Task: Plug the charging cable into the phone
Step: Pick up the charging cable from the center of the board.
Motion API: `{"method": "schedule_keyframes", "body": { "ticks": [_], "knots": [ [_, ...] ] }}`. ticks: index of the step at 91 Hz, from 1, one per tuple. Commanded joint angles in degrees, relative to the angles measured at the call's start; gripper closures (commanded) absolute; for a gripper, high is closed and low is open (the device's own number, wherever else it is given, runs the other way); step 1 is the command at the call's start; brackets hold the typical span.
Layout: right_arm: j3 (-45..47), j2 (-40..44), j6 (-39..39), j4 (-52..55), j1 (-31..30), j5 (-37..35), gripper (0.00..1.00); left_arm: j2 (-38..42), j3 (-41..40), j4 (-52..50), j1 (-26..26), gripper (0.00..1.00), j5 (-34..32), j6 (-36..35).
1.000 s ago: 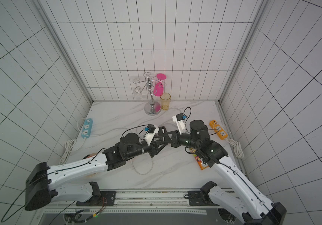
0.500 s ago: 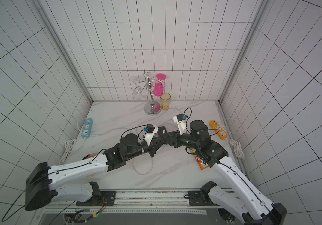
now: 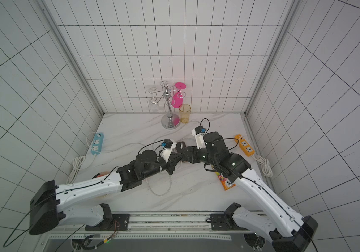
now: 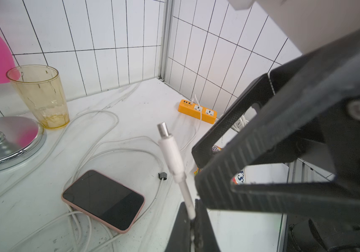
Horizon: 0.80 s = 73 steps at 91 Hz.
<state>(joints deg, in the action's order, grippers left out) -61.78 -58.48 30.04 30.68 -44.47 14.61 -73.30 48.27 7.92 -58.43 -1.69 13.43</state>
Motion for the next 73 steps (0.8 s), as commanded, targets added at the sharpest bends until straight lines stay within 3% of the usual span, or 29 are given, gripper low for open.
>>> {"method": "schedule_keyframes", "body": {
  "ticks": [1,24,73],
  "knots": [
    [-2.3,-0.6,0.7,0.3,-2.2,-4.9,0.54,-0.4,1.3,-0.7,-0.5,1.0,-1.7,-0.9],
    [-3.2,-2.6,1.1,-0.3,-3.5,-7.1,0.56,-0.2,1.3,-0.8,-0.8,1.0,-1.7,-1.2],
    [-4.4,-6.0,2.0,0.0,-4.6,-8.5,0.78,-0.7,2.1,-1.5,-1.1,1.0,-2.6,-1.4]
  ]
}}
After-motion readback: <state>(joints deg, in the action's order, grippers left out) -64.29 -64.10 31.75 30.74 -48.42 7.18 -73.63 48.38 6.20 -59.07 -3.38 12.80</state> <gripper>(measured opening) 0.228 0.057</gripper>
